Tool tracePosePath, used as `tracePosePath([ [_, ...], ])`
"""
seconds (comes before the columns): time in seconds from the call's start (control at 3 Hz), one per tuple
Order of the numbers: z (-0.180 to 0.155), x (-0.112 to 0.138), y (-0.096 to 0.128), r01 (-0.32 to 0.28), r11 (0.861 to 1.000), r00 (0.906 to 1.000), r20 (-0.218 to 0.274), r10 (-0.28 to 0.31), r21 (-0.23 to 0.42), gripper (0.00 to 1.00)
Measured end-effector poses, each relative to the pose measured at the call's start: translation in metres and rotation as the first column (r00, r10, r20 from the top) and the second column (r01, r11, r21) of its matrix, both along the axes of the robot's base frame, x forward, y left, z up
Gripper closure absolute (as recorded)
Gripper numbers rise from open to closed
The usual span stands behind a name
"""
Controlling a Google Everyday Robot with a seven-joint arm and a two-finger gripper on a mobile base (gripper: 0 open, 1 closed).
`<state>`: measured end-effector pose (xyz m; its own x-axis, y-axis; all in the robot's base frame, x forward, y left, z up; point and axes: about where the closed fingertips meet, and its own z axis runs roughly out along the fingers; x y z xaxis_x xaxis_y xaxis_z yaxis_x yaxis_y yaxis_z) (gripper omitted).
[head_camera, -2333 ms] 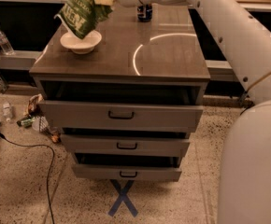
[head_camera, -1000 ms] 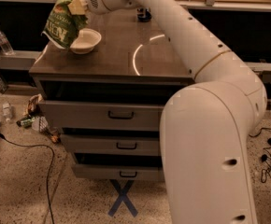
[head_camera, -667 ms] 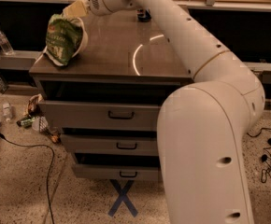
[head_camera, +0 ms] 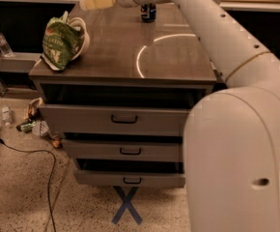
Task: Place green jalapeno chip bag into paper bowl
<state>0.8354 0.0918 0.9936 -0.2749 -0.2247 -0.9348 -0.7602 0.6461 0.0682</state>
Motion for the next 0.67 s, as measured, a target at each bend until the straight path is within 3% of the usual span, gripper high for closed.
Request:
tracePosePath([
  [0.33,0.0158,0.0090,-0.0685,0.137,0.990,0.9903,0.022,-0.137,0.017,0.00],
  [0.67,0.0158,0.0090,-0.0685,0.137,0.990,0.9903,0.022,-0.137,0.017,0.00],
])
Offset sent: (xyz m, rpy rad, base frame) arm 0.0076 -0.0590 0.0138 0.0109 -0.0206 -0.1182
